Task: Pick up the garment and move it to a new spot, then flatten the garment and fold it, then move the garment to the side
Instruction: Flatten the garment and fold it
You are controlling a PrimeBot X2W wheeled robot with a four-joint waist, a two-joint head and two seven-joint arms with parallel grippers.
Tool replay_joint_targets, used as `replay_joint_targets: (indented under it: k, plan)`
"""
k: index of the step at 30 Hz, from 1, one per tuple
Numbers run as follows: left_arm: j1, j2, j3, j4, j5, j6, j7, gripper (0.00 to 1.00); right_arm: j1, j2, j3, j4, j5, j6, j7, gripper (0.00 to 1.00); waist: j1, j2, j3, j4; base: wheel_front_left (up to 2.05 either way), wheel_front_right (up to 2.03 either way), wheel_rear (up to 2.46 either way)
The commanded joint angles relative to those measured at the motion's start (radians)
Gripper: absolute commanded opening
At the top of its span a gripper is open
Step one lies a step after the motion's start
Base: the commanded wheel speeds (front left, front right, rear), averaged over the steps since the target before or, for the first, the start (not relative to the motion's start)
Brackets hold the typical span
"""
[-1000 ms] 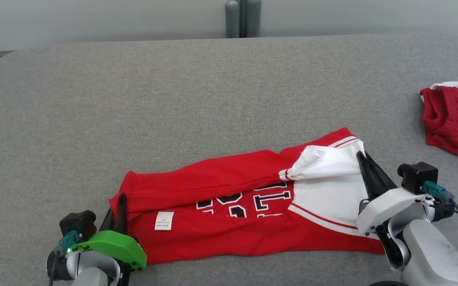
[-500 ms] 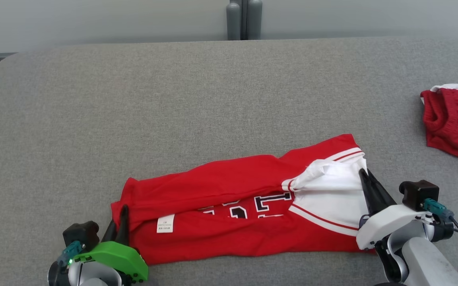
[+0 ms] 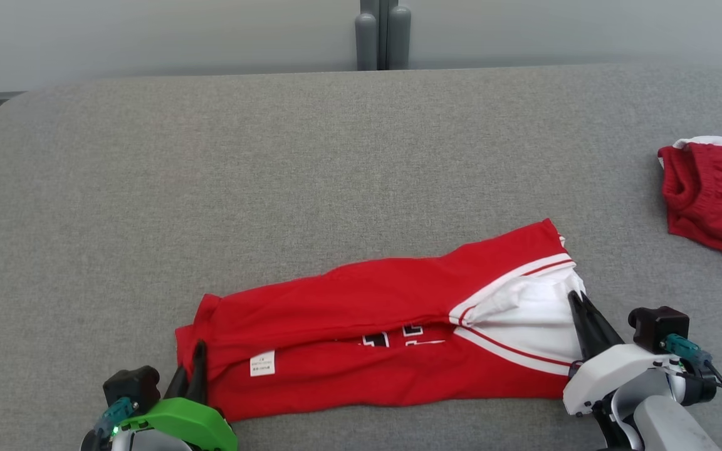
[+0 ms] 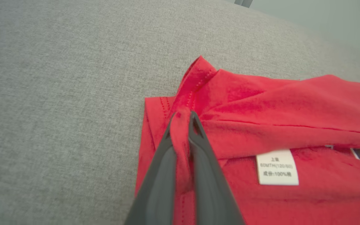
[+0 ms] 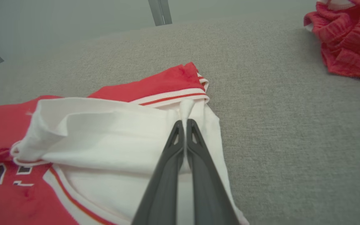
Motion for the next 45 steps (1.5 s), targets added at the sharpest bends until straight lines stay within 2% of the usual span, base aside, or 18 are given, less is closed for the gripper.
replay_joint_targets:
  k: [1, 2, 7, 11, 16, 23, 30, 32, 33, 35, 36, 37, 45]
  plan:
    - [0.016, 0.004, -0.002, -0.008, -0.01, 0.009, 0.001, 0.49, 0.015, -0.004, -0.01, 0.007, -0.009, -0.002, -0.003, 0.89, 0.0, -0.0001, -0.002, 0.0, 0.0, 0.0, 0.0]
    - [0.019, 0.005, 0.002, -0.019, -0.011, 0.013, 0.001, 1.0, 0.016, -0.001, -0.017, 0.011, -0.01, -0.002, -0.003, 1.0, 0.0, -0.0001, -0.003, 0.001, 0.0, 0.0, 0.0]
    - [0.066, 0.005, 0.041, -0.123, 0.012, 0.056, 0.001, 1.0, 0.031, 0.018, -0.076, -0.07, -0.029, -0.002, -0.003, 1.0, 0.0, -0.0001, -0.008, 0.003, 0.0, 0.0, 0.0]
    - [0.1, 0.004, 0.06, -0.177, 0.029, 0.07, 0.001, 1.0, 0.056, 0.032, -0.091, -0.158, -0.049, -0.002, -0.003, 1.0, 0.0, -0.0001, -0.013, 0.007, 0.0, 0.0, 0.0]
    - [0.115, 0.004, 0.055, -0.19, 0.034, 0.073, 0.001, 1.0, 0.072, 0.035, -0.013, -0.165, -0.049, -0.002, -0.003, 1.0, 0.0, -0.0001, -0.026, 0.013, 0.0, 0.0, 0.0]
    - [0.119, 0.004, 0.03, -0.198, 0.013, 0.078, 0.001, 1.0, 0.094, 0.038, 0.115, -0.138, 0.015, -0.002, -0.003, 1.0, 0.0, -0.0001, -0.027, 0.017, 0.0, 0.0, 0.0]
    - [0.118, 0.004, 0.022, -0.189, 0.008, 0.079, 0.001, 1.0, 0.089, 0.035, 0.165, -0.118, 0.064, -0.002, -0.003, 1.0, 0.0, -0.0001, -0.017, 0.016, 0.0, 0.0, 0.0]
    - [0.113, 0.004, 0.023, -0.188, 0.008, 0.079, 0.001, 1.0, 0.086, 0.036, 0.171, -0.115, 0.071, -0.002, -0.003, 0.81, 0.0, -0.0001, -0.014, 0.017, 0.0, 0.0, 0.0]
    - [0.111, 0.004, 0.023, -0.187, 0.009, 0.078, 0.001, 1.0, 0.085, 0.035, 0.171, -0.113, 0.073, -0.002, -0.003, 0.58, 0.0, -0.0001, -0.013, 0.018, 0.0, 0.0, 0.0]
    - [0.108, 0.004, 0.025, -0.185, 0.008, 0.078, 0.001, 1.0, 0.086, 0.037, 0.17, -0.11, 0.081, -0.002, -0.003, 0.27, 0.0, -0.0001, -0.012, 0.019, 0.0, 0.0, 0.0]
    - [0.108, 0.004, 0.025, -0.185, 0.008, 0.078, 0.001, 1.0, 0.086, 0.037, 0.17, -0.11, 0.081, -0.002, -0.003, 0.27, 0.0, -0.0001, -0.012, 0.019, 0.0, 0.0, 0.0]
    - [0.107, 0.004, 0.025, -0.185, 0.008, 0.078, 0.001, 1.0, 0.086, 0.035, 0.171, -0.11, 0.082, -0.002, -0.003, 0.0, 0.0, -0.0001, -0.011, 0.019, 0.0, 0.0, 0.0]
    - [0.109, 0.004, 0.029, -0.181, 0.015, 0.07, 0.001, 1.0, 0.13, 0.039, 0.165, -0.169, 0.088, -0.002, -0.003, 0.0, 0.0, -0.0001, -0.006, 0.009, 0.0, 0.0, 0.0]
